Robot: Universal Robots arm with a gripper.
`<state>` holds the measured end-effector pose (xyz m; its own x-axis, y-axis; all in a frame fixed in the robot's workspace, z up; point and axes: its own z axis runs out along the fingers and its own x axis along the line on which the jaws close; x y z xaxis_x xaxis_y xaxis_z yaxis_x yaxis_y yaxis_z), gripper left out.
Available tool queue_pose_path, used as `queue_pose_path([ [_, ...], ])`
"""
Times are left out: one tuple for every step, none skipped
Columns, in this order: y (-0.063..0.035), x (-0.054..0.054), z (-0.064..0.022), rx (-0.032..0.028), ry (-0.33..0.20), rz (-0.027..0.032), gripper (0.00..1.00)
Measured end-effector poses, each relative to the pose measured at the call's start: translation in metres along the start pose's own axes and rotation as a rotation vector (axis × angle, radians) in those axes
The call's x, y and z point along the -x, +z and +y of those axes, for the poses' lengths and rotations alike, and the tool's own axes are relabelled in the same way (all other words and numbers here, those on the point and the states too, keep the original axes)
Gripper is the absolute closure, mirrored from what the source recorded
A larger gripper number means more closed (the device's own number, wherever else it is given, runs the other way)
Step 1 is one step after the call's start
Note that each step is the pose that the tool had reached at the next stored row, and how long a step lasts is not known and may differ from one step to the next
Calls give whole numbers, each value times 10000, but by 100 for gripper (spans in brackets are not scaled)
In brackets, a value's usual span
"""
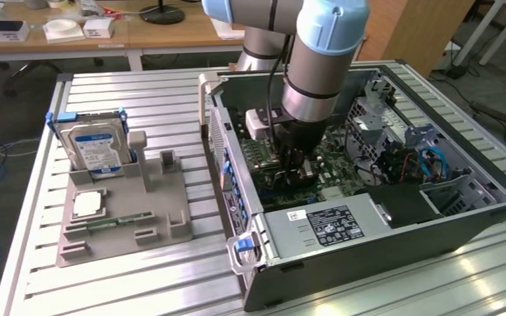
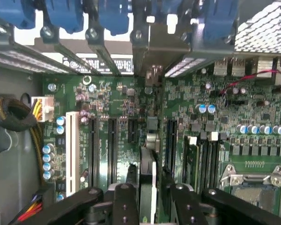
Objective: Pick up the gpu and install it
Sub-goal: 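Insert the gpu into the slot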
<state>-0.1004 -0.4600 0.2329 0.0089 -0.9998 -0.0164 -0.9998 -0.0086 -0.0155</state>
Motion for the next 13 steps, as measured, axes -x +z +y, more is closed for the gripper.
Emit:
queue_pose_path([
  [-7, 1, -2, -6, -3, -10, 67],
  [-27, 0, -2, -3, -3, -6, 67],
  [-47, 1, -2, -2, -4, -4, 67],
  [-66, 1, 0, -3, -4, -5, 67],
  [-88, 2, 3, -4, -3, -4, 67],
  [-108, 4, 4, -8, -3, -5, 67],
  [-128, 5, 5, -9, -5, -5, 67],
  [-150, 6, 5, -10, -5, -4, 67],
  [-171, 7, 6, -12, -5, -6, 67],
  [-195, 8, 6, -12, -5, -5, 67],
  [-222, 8, 6, -11, -3, -3, 67],
  [-246, 9, 6, -11, -3, -4, 67],
  [-264, 9, 6, -12, -3, -4, 67],
])
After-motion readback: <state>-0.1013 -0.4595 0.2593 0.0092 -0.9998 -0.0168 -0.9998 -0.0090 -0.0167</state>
